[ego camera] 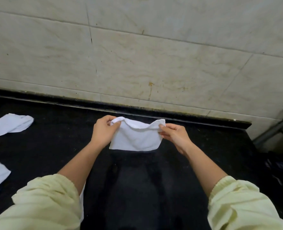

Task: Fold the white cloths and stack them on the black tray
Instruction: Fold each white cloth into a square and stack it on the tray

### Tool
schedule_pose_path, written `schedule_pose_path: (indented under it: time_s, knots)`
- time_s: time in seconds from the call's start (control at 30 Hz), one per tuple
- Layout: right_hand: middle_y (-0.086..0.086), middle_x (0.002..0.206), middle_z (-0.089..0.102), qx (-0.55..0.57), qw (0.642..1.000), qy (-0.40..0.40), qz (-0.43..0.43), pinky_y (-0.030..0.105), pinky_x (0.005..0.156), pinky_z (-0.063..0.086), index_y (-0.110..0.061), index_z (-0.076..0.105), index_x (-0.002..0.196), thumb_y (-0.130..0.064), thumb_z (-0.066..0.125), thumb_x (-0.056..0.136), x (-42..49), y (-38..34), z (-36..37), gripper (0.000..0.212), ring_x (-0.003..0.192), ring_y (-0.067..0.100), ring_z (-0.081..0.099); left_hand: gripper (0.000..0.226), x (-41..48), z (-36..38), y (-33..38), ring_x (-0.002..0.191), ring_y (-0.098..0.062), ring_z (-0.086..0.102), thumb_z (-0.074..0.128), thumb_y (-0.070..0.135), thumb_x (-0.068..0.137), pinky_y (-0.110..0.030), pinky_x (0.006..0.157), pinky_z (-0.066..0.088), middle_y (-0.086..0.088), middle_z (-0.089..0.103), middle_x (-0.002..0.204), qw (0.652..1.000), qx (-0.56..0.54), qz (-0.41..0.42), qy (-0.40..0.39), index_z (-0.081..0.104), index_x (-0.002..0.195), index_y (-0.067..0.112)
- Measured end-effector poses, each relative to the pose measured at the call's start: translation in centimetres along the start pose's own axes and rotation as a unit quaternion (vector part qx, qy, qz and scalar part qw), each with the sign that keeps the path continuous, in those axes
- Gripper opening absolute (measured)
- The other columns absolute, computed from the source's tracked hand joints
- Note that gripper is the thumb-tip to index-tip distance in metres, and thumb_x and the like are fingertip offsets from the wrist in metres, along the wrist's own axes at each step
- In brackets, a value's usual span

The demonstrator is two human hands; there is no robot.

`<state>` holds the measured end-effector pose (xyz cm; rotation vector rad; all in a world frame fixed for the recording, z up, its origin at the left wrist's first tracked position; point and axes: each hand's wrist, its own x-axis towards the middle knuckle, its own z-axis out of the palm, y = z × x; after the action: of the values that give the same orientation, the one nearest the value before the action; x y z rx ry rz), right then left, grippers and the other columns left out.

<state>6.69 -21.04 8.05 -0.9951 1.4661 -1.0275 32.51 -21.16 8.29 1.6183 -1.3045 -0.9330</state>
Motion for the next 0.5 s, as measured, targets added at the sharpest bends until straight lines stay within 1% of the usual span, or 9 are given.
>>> schedule_pose_path:
  time_s: [0.07, 0.13, 0.2, 0.27, 0.33, 0.43, 0.5]
  knots:
    - [0.010, 0.097, 0.074, 0.019, 1.000, 0.003, -0.006, 0.033, 0.087, 0.056, -0.013, 0.074, 0.091, -0.018, 0.068, 0.089, 0.3, -0.2, -1.0, 0.008, 0.093, 0.022, 0.069, 0.013, -0.1, 0.3, 0.3, 0.091, -0.015, 0.065, 0.067, 0.019, 0.086, -0.028, 0.078, 0.050, 0.002, 0.070, 0.096, 1.000, 0.014, 0.025, 0.002, 0.069, 0.099, 0.018]
    - [0.011, 0.096, 0.072, 0.058, 0.998, -0.011, -0.002, 0.032, 0.087, 0.055, -0.008, 0.072, 0.092, -0.014, 0.067, 0.089, 0.4, -0.4, -2.2, 0.008, 0.093, 0.022, 0.068, 0.014, -0.5, 0.4, 0.8, 0.089, -0.011, 0.064, 0.070, 0.013, 0.084, -0.026, 0.080, 0.050, 0.005, 0.070, 0.094, 0.998, 0.026, 0.050, -0.001, 0.069, 0.096, 0.020]
    - [0.012, 0.097, 0.071, 0.087, 0.996, -0.031, 0.008, 0.031, 0.089, 0.053, -0.006, 0.070, 0.091, -0.008, 0.065, 0.089, 0.4, -0.3, -3.5, 0.006, 0.095, 0.023, 0.067, 0.016, -1.3, 0.3, 0.9, 0.084, -0.006, 0.063, 0.071, 0.010, 0.083, -0.022, 0.078, 0.048, 0.008, 0.070, 0.090, 0.997, 0.039, 0.071, -0.010, 0.071, 0.094, 0.021]
    - [0.016, 0.101, 0.069, 0.092, 0.995, -0.045, 0.020, 0.033, 0.091, 0.053, -0.003, 0.070, 0.090, 0.000, 0.062, 0.087, 0.1, 0.3, -4.9, 0.009, 0.098, 0.025, 0.066, 0.015, -2.5, 0.4, 0.5, 0.082, -0.007, 0.065, 0.073, 0.009, 0.082, -0.023, 0.079, 0.049, 0.006, 0.072, 0.088, 0.996, 0.045, 0.072, -0.024, 0.073, 0.093, 0.020]
    - [0.017, 0.098, 0.068, 0.070, 0.996, -0.053, 0.030, 0.035, 0.090, 0.053, 0.001, 0.070, 0.088, 0.005, 0.062, 0.084, -0.3, 1.4, -6.0, 0.010, 0.098, 0.025, 0.064, 0.015, -4.2, 0.4, -0.3, 0.081, -0.010, 0.068, 0.073, 0.008, 0.081, -0.023, 0.077, 0.050, 0.005, 0.074, 0.084, 0.996, 0.043, 0.058, -0.057, 0.075, 0.089, 0.020]
    - [0.008, 0.087, 0.070, -0.013, 0.994, -0.095, 0.049, 0.025, 0.075, 0.052, -0.001, 0.073, 0.084, 0.006, 0.065, 0.081, -1.3, 3.6, -7.6, 0.011, 0.088, 0.018, 0.064, 0.026, -7.2, 0.9, -2.0, 0.080, -0.009, 0.070, 0.074, 0.003, 0.079, -0.020, 0.075, 0.050, 0.006, 0.076, 0.079, 0.994, 0.043, 0.012, -0.098, 0.078, 0.077, 0.029]
    - [0.006, 0.088, 0.074, -0.054, 0.987, -0.129, 0.074, 0.023, 0.073, 0.050, -0.004, 0.076, 0.085, 0.004, 0.066, 0.079, -1.8, 5.3, -8.4, 0.014, 0.086, 0.015, 0.065, 0.029, -9.0, 1.3, -3.4, 0.077, -0.009, 0.069, 0.075, 0.004, 0.077, -0.024, 0.077, 0.051, 0.006, 0.075, 0.076, 0.993, 0.043, -0.029, -0.110, 0.077, 0.071, 0.032]
